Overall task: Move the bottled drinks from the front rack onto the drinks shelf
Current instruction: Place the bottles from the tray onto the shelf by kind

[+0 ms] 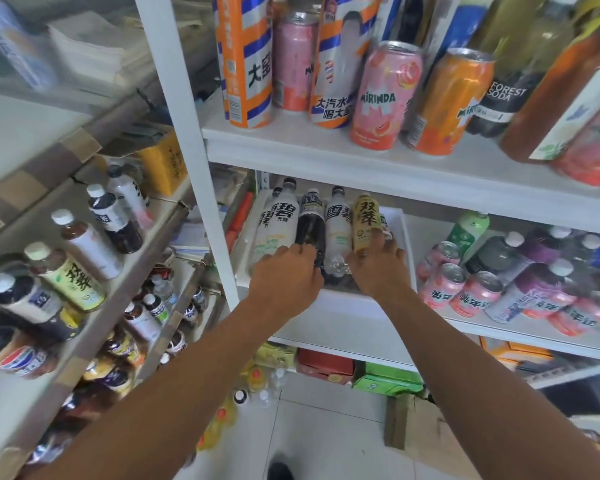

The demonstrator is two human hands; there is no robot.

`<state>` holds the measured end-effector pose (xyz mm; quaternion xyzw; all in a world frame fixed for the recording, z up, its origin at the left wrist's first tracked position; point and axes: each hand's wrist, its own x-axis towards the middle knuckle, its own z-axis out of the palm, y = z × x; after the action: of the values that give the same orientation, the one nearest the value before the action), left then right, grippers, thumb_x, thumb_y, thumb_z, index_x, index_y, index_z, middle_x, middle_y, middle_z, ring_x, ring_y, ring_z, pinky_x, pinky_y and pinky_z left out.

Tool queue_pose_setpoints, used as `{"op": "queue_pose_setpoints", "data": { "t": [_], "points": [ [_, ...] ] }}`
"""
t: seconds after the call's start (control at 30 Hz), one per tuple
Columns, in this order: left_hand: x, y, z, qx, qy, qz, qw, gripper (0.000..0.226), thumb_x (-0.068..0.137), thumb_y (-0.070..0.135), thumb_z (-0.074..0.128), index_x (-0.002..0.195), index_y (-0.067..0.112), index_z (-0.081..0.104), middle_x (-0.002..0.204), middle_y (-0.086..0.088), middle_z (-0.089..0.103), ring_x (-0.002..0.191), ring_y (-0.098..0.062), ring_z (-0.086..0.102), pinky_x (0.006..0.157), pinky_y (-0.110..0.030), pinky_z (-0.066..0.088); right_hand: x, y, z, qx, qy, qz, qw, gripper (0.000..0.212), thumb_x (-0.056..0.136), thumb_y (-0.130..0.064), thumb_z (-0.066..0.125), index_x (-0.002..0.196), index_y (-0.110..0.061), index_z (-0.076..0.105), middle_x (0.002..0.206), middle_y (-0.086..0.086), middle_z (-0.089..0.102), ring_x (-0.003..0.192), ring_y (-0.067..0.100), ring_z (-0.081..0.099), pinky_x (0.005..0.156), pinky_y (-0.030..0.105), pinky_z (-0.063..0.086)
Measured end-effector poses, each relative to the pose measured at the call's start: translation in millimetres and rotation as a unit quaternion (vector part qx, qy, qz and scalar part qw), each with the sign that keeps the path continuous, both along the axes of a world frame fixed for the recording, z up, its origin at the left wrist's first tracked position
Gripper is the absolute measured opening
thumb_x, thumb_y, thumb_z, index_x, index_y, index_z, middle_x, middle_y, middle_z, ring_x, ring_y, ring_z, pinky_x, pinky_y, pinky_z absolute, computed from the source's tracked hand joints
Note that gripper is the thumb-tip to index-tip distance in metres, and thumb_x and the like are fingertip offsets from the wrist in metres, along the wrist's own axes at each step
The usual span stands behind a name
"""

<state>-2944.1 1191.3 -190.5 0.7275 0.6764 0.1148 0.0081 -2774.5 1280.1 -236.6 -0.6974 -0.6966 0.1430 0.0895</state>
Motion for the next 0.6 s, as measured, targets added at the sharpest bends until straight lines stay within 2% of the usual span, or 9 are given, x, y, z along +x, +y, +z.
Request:
{"op": "queue_pose_setpoints", "data": {
  "t": [0.3,0.43,0.5,0.57,0.6],
  "points": [
    [8,0,5,0.011,-0.009,-0.002,1.000,0.031,0.097,0.034,0.044,0.118,0.014,0.054,0.108,-0.006,0.063,0.097,-0.027,0.060,0.076,-0.039,0.048,-7,-5,-8,0.056,0.062,-0.041,0.996,0.068,0.096,-0.036,0.050,0.147,-0.005,0.019,0.137,0.029,0.039,0.119,0.046,0.042,0.096,0.052,0.043],
    [18,2,3,0.002,-0.012,-0.006,1.000,0.029,0.096,0.033,0.045,0.116,0.014,0.054,0.109,-0.006,0.063,0.095,-0.026,0.060,0.072,-0.036,0.046,-5,-21,-1,0.074,0.138,-0.063,0.986,0.067,0.096,-0.033,0.051,0.150,-0.007,0.019,0.133,0.027,0.044,0.113,0.044,0.053,0.093,0.045,0.046],
    [26,3,0,-0.025,-0.056,-0.006,0.998,0.028,0.096,0.034,0.047,0.115,0.016,0.055,0.110,-0.004,0.064,0.095,-0.026,0.062,0.074,-0.035,0.049,2,-36,1,0.090,0.184,-0.058,0.977,0.067,0.097,-0.033,0.053,0.150,-0.010,0.020,0.130,0.024,0.046,0.110,0.041,0.055,0.086,0.037,0.045],
    [32,7,-5,-0.079,-0.181,0.016,0.980,0.027,0.095,0.036,0.050,0.114,0.018,0.058,0.108,-0.001,0.067,0.096,-0.024,0.063,0.081,-0.037,0.052,9,-55,1,0.115,0.219,-0.038,0.968,0.068,0.097,-0.033,0.054,0.152,-0.013,0.019,0.130,0.023,0.047,0.109,0.040,0.055,0.084,0.036,0.046],
    [34,10,-8,-0.106,-0.262,0.036,0.959,0.026,0.095,0.038,0.052,0.112,0.019,0.059,0.106,0.000,0.068,0.096,-0.022,0.064,0.084,-0.037,0.052,11,-66,0,0.128,0.230,-0.025,0.965,0.069,0.096,-0.033,0.054,0.153,-0.013,0.019,0.131,0.022,0.047,0.110,0.040,0.055,0.084,0.037,0.047]
  ]
}}
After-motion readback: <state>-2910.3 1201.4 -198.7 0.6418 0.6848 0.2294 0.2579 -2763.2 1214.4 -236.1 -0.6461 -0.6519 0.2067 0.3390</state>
